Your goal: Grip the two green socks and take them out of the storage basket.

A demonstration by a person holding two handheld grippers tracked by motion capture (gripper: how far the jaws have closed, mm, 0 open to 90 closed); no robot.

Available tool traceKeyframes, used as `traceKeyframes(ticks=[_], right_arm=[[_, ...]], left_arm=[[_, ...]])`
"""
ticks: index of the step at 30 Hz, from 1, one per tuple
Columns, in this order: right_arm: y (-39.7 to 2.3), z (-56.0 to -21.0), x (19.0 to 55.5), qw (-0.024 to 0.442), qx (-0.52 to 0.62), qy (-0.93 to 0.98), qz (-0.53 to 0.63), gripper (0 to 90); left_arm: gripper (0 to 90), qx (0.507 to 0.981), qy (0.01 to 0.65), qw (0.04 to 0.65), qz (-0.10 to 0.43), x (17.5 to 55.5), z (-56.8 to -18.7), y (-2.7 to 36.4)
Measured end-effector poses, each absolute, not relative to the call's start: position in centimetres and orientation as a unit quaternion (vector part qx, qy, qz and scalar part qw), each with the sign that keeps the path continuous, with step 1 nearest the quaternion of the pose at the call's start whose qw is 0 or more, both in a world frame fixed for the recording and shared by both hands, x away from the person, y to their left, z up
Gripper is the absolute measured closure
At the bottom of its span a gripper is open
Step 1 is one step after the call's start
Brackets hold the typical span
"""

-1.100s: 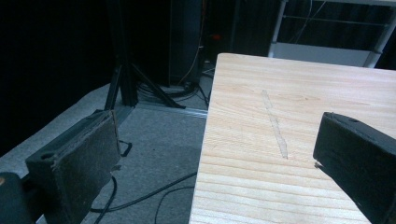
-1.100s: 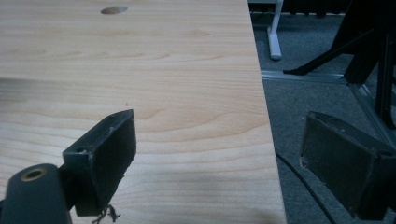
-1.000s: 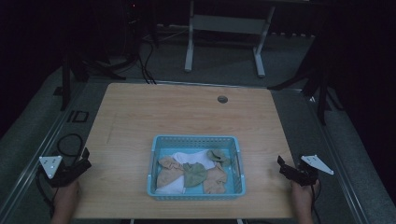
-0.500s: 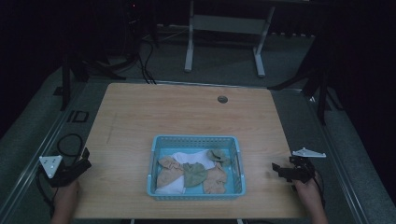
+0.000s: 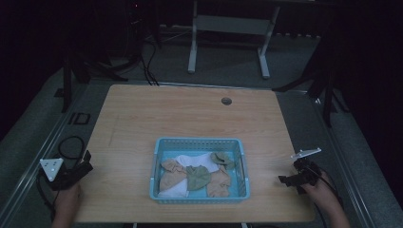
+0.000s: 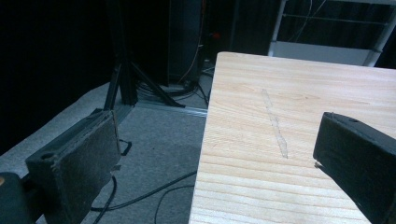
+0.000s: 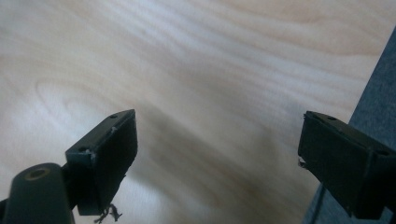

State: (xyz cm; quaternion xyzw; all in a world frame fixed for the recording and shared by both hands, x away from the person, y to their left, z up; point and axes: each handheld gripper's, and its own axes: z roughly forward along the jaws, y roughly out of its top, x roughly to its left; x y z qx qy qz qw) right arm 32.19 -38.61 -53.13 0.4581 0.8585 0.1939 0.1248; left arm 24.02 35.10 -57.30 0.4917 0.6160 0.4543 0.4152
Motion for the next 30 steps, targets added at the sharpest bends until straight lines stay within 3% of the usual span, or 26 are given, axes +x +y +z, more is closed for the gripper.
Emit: traceKeyframes(ticks=[8,20,30], right_arm=[[-38.1,-52.7,32.3,0.049,0.408,0.903,0.122,11.8],[-37.0,-51.9,32.5,-0.026,0.347,0.937,0.036,13.8],[-35.1,-51.1,31.8,-0.037,0.267,0.962,0.038,14.2]], left_arm=[[0.7,0.492,0.616,0.415,0.454,24.0,-57.3,35.1],[0.7,0.492,0.616,0.416,0.453,24.0,-57.3,35.1],[0.7,0.493,0.617,0.415,0.453,24.1,-57.3,35.1]])
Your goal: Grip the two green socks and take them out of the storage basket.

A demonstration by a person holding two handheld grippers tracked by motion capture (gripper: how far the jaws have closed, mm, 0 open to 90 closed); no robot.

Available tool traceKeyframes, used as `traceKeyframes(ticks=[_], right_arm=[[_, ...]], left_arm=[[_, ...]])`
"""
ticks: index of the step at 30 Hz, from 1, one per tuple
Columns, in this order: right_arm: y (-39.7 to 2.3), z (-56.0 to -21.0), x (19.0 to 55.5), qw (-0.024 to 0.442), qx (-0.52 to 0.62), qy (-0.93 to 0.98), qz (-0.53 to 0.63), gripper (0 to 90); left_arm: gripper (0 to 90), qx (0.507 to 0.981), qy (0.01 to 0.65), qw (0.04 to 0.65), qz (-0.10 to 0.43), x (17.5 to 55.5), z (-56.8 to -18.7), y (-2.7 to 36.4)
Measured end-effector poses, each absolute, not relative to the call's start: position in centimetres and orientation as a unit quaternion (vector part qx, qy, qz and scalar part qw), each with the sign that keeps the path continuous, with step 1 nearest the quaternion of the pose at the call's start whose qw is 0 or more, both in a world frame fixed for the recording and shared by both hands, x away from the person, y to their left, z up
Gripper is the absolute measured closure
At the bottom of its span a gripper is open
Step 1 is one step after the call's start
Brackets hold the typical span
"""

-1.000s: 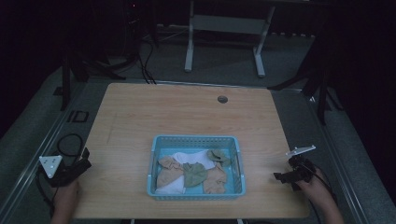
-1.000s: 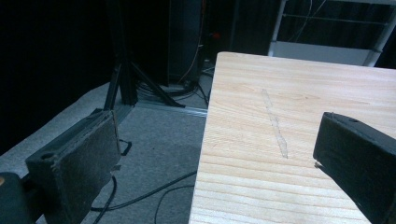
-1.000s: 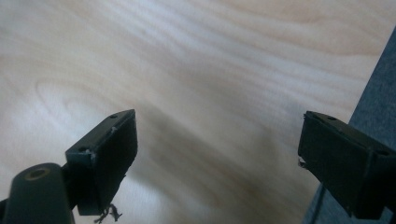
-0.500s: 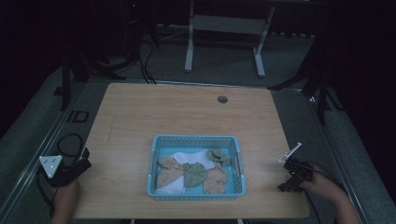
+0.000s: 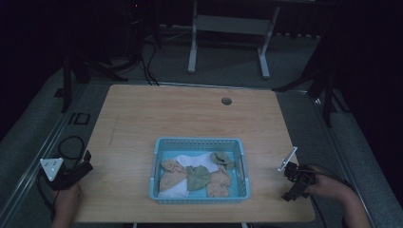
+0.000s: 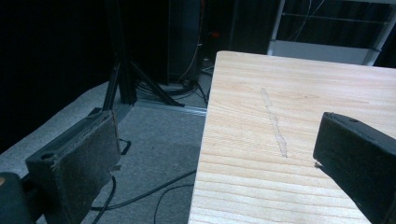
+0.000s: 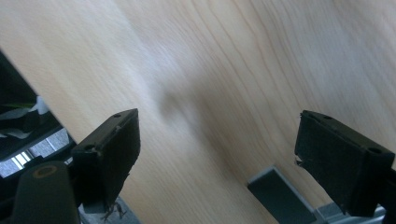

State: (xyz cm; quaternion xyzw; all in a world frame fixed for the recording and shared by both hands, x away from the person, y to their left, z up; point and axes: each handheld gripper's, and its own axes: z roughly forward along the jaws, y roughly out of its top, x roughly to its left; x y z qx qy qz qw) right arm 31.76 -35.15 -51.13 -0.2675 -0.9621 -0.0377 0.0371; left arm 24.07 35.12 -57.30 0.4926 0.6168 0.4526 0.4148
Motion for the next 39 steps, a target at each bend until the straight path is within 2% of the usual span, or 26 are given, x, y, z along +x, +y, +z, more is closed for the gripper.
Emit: traceKeyframes(ticks=[22,39], right_arm=[[-28.6,-45.4,30.9,0.027,-0.152,-0.988,-0.029,15.2],[-20.5,-42.0,31.6,0.015,-0.063,-0.997,-0.034,15.3]], left_arm=[[0.7,0.493,0.617,0.414,0.452,24.1,-57.3,35.1],[0.7,0.493,0.617,0.416,0.452,24.1,-57.3,35.2]])
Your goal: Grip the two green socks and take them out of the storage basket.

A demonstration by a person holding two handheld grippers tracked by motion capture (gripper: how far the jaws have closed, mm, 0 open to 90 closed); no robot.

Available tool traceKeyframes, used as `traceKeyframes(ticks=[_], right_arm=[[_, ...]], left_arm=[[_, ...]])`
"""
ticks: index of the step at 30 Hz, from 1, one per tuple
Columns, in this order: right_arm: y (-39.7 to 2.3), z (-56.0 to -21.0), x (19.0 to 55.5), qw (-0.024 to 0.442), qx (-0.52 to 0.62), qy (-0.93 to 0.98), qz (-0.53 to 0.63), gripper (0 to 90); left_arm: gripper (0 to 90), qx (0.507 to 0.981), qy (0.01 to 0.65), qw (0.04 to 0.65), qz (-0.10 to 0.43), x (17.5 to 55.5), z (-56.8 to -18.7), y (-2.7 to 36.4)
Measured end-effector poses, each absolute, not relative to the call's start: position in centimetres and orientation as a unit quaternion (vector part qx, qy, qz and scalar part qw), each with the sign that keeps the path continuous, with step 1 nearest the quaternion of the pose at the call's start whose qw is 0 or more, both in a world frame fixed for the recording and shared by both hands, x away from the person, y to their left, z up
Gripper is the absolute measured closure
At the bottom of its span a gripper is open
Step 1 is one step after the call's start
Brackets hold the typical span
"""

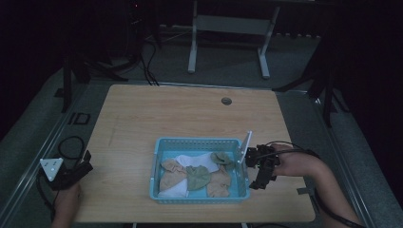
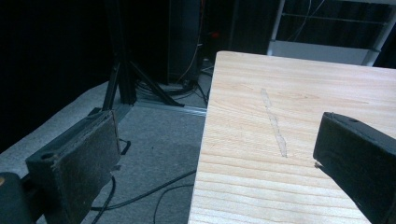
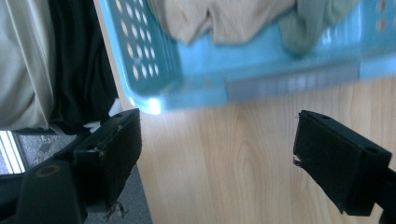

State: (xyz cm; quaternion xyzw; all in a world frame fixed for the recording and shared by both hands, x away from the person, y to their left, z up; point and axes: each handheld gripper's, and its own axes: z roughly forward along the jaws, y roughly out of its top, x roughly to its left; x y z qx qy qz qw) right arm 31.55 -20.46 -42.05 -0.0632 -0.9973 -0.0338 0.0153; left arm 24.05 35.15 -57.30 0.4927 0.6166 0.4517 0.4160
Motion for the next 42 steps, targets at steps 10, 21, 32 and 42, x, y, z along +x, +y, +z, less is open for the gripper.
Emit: traceKeyframes(ticks=[10,21,32,42], right_arm=[[-16.4,-42.9,32.3,0.024,-0.030,-0.999,-0.029,14.8],[-12.7,-44.4,32.5,0.021,0.008,-0.999,-0.030,15.3],[-8.8,-46.2,32.6,0.023,0.036,-0.999,-0.024,19.3],[-5.7,-48.0,33.5,0.014,0.064,-0.998,-0.021,24.7]], left_arm=[[0.7,0.492,0.616,0.417,0.452,24.0,-57.3,35.2],[0.7,0.492,0.616,0.418,0.451,24.0,-57.3,35.2],[0.7,0.493,0.615,0.419,0.451,24.0,-57.3,35.2],[0.7,0.493,0.614,0.419,0.451,24.0,-57.3,35.2]])
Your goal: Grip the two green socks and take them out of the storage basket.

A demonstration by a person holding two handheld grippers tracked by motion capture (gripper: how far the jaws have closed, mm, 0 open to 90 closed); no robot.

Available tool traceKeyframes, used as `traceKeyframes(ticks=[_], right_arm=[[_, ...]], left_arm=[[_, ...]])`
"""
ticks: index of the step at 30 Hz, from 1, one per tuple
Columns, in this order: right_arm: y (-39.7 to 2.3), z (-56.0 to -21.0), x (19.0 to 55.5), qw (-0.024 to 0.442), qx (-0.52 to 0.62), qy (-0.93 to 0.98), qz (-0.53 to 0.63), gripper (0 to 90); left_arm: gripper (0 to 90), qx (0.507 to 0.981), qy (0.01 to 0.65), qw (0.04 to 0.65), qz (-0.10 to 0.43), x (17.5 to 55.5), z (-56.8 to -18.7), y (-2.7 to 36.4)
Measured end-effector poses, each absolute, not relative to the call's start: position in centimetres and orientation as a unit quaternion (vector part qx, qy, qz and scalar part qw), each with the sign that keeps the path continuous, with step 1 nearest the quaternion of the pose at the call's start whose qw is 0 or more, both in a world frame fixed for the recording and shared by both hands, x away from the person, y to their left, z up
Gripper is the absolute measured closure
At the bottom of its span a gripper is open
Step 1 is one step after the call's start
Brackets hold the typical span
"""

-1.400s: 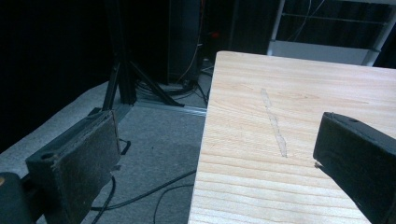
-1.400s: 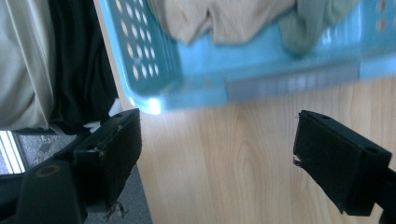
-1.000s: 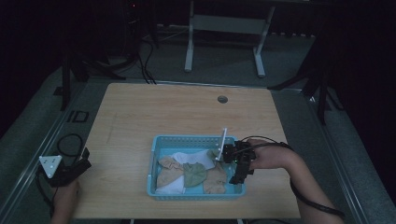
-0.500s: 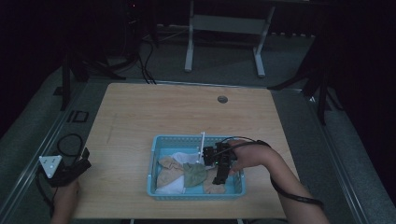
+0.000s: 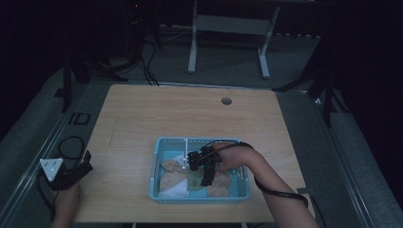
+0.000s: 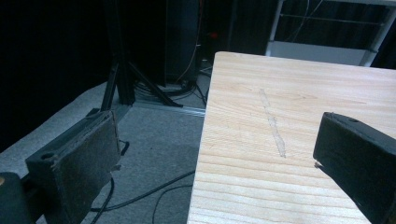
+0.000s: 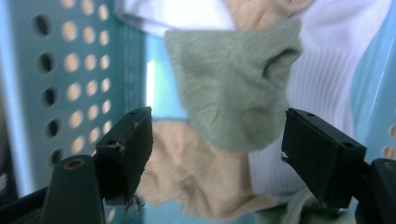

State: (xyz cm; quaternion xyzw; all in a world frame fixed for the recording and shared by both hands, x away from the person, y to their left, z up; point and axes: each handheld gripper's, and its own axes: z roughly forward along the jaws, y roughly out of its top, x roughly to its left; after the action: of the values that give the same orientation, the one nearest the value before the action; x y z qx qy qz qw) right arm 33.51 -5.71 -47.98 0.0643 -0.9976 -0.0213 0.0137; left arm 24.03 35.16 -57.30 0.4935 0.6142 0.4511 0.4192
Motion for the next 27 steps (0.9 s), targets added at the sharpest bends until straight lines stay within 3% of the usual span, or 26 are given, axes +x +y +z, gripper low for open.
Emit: traceKeyframes(ticks=[7,13,19,23,27], right_arm=[[-4.8,-49.3,34.1,0.008,0.069,-0.997,-0.015,24.9],[-4.2,-50.4,33.6,0.002,0.077,-0.997,-0.008,32.2],[-3.7,-51.5,33.0,-0.019,0.080,-0.997,0.015,50.9],[-3.5,-51.3,32.8,-0.019,0.083,-0.996,0.012,75.8],[-3.6,-50.4,32.4,-0.017,0.090,-0.996,0.012,80.3]], left_arm=[[0.7,0.493,0.614,0.419,0.451,24.0,-57.3,35.2],[0.7,0.494,0.614,0.419,0.452,24.0,-57.3,35.2],[0.7,0.494,0.615,0.419,0.451,24.0,-57.3,35.2],[0.7,0.494,0.615,0.418,0.451,24.0,-57.3,35.2],[0.7,0.494,0.615,0.417,0.451,24.1,-57.3,35.2]])
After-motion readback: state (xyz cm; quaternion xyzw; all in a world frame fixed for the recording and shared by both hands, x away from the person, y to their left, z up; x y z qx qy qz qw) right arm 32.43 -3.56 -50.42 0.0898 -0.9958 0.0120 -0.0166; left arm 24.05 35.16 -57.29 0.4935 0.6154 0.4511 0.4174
